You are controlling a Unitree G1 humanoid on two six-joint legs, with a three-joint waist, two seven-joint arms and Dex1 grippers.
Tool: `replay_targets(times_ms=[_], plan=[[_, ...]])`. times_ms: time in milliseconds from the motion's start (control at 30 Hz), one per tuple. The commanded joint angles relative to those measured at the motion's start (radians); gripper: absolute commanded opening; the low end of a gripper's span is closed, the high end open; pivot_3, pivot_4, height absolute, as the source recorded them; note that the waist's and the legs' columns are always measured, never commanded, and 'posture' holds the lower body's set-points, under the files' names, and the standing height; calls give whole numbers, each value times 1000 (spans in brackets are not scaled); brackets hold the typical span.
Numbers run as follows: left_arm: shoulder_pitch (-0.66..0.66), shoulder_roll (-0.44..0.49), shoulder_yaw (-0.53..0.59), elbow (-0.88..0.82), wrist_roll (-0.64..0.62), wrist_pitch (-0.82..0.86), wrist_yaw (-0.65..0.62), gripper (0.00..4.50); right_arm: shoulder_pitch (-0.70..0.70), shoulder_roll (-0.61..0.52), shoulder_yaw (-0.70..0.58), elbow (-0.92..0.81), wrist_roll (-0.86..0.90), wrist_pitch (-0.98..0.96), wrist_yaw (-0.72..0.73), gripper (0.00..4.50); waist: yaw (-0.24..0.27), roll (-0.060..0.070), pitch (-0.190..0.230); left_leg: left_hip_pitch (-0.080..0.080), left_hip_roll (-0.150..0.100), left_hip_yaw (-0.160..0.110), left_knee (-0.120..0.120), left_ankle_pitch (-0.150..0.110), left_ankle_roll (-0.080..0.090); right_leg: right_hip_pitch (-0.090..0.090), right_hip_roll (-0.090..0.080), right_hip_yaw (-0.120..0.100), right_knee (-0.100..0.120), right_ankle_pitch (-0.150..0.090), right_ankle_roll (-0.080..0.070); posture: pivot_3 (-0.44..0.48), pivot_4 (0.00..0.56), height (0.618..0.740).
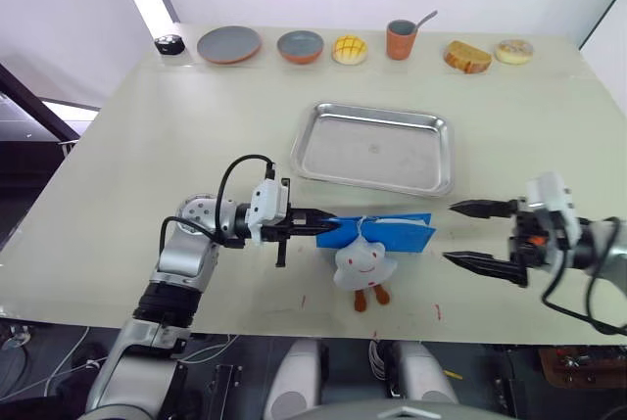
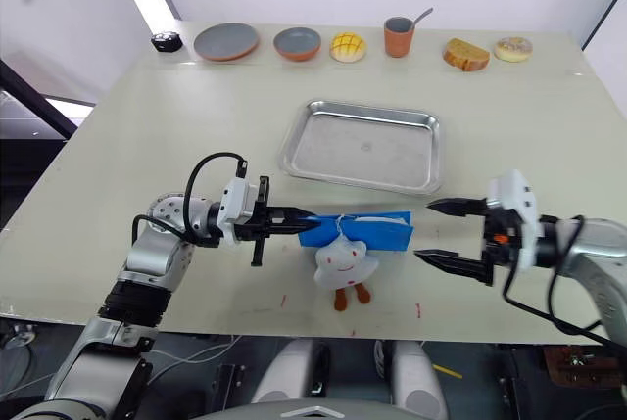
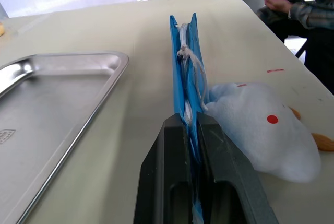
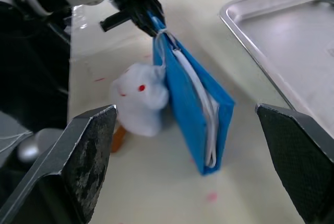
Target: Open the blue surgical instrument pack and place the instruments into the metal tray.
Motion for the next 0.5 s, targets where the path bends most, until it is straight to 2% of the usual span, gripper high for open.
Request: replay_targets(times_ms=[33,200,467,500], plan=[[7,6,-2,-32,-3,9,3,0,-69,34,68,58,-35,-41,3,4457,0,0,0,0,0,0,0,0,0,0,0,0,0,0,0,0,150,740],[19,9,0,-43,-5,8,8,0,-123,76,128,131,-66,-66,15,4457,0,0,0,0,0,-1,0,0,0,0,0,-1,0,0,0,0,150,740],[35,8,3,-51,-7,3,15,0,-145,121,146,200,-74,-106,26,4457,0,0,0,0,0,-1,0,0,0,0,0,-1,0,0,0,0,150,740],[35,8,3,-51,-8,3,15,0,-144,124,148,202,-74,-108,27,4231,-1,0,0,0,0,-1,0,0,0,0,0,-1,0,0,0,0,150,740]])
